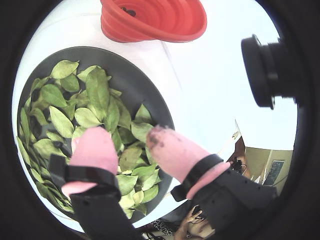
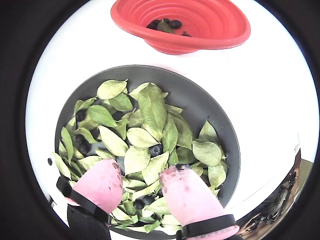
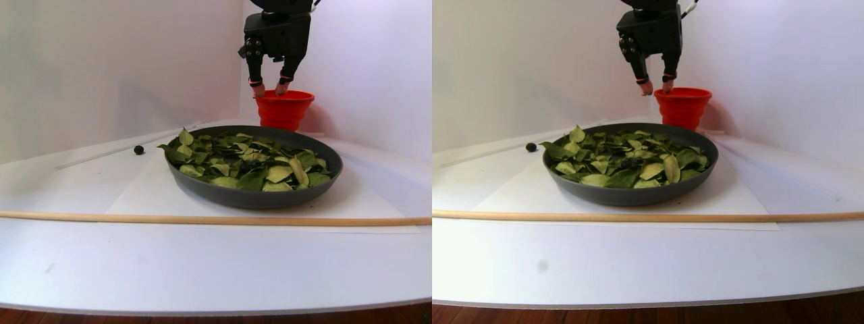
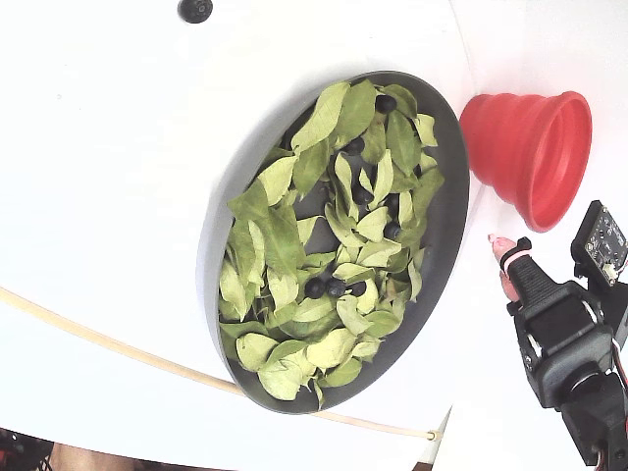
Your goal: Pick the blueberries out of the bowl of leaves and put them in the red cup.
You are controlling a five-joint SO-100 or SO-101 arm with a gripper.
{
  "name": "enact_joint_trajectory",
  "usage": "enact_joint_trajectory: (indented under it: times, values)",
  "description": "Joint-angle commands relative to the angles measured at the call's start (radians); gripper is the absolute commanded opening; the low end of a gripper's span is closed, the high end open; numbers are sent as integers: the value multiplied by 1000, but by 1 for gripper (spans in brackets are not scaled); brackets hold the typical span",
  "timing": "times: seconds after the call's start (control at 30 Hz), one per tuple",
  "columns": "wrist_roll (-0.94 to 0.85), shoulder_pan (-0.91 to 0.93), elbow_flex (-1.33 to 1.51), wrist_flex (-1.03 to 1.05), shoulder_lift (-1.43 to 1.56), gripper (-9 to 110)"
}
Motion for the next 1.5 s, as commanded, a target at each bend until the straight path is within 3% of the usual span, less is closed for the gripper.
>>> enact_joint_trajectory:
  times: [0.0,1.47]
  values:
    - [-3,0,-9,-26,-2,15]
    - [52,11,-117,-204,-321,15]
